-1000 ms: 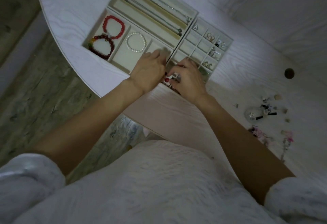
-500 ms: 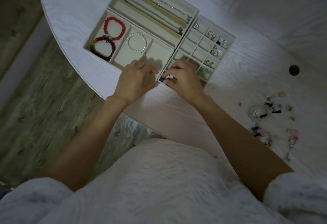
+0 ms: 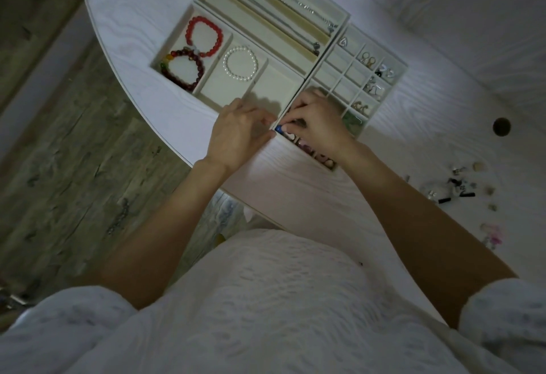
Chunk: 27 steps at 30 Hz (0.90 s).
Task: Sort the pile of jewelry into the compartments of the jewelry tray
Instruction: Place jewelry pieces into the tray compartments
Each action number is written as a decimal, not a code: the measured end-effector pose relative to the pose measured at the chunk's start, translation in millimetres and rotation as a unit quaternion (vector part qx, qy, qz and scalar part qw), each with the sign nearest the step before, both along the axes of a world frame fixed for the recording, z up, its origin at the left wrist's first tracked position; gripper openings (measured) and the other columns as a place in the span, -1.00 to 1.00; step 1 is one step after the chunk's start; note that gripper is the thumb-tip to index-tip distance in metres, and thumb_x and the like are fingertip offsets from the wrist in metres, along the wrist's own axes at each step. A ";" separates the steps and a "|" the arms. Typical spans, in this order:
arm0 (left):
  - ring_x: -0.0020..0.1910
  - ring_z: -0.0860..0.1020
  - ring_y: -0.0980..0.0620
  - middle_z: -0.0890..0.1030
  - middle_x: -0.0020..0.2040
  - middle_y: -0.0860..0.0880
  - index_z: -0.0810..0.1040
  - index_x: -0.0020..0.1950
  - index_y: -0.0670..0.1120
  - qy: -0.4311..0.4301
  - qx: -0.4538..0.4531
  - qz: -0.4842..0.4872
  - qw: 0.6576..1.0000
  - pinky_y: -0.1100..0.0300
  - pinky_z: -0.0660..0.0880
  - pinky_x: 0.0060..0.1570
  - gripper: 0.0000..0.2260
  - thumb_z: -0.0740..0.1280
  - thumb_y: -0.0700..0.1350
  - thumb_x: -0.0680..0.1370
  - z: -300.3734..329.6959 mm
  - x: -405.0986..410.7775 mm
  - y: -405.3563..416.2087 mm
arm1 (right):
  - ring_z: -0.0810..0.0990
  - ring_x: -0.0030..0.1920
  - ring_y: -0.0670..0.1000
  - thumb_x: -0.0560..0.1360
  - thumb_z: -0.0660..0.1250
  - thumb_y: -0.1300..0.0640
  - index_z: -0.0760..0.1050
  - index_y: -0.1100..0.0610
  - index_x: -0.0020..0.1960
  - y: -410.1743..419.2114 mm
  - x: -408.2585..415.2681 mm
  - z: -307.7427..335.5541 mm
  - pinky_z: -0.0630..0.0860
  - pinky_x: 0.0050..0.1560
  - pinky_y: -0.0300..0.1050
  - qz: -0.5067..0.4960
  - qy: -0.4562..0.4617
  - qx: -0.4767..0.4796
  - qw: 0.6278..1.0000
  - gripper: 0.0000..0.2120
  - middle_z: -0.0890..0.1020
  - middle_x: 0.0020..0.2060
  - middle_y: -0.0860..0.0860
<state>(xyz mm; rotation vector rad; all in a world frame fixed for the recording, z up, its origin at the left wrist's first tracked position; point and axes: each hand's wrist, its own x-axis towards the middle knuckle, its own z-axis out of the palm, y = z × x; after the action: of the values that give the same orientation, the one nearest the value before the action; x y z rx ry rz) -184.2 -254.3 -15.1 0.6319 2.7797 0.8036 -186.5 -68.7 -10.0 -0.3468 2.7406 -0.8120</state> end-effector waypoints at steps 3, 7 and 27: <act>-0.11 0.45 -0.11 0.64 -0.12 -0.06 0.65 0.03 -0.09 0.002 -0.001 0.001 1.000 0.20 0.25 -0.13 -0.82 0.45 -0.08 0.45 0.6 -0.5 0.7 | 0.45 -0.10 0.11 0.43 0.38 0.15 0.67 0.17 -0.13 -2.7 9.9 -1.8 0.33 -0.20 -0.10 0.034 0.094 0.039 0.994 -0.88 0.54 -0.19 0.08; -0.11 0.49 -0.16 0.63 -0.09 -0.09 0.64 0.06 -0.10 0.050 -0.024 -0.013 0.998 0.09 0.39 -0.11 -0.78 0.44 -0.09 0.44 -0.7 1.0 0.4 | 0.53 -0.19 0.12 0.38 0.40 0.21 0.63 0.22 -0.17 -10.2 28.0 -11.2 0.45 -0.33 -0.12 0.015 0.184 0.102 0.978 -0.92 0.56 -0.24 0.09; -0.07 0.47 -0.11 0.56 0.02 -0.07 0.64 0.06 -0.06 0.131 -0.071 -0.118 0.982 0.12 0.28 -0.14 -0.78 0.25 -0.07 0.52 -1.8 0.8 0.7 | 0.44 -0.02 0.09 0.52 0.22 0.11 0.65 0.14 -0.03 10.8 47.8 -0.4 0.35 -0.10 -0.12 -0.035 0.135 0.117 0.983 -0.76 0.52 -0.09 0.08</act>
<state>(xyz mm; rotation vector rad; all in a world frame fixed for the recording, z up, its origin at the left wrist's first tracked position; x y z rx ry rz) -183.5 -253.6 -16.8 1.0841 2.8784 0.4995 -138.7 -57.9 -10.4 -0.3336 3.0759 -0.4795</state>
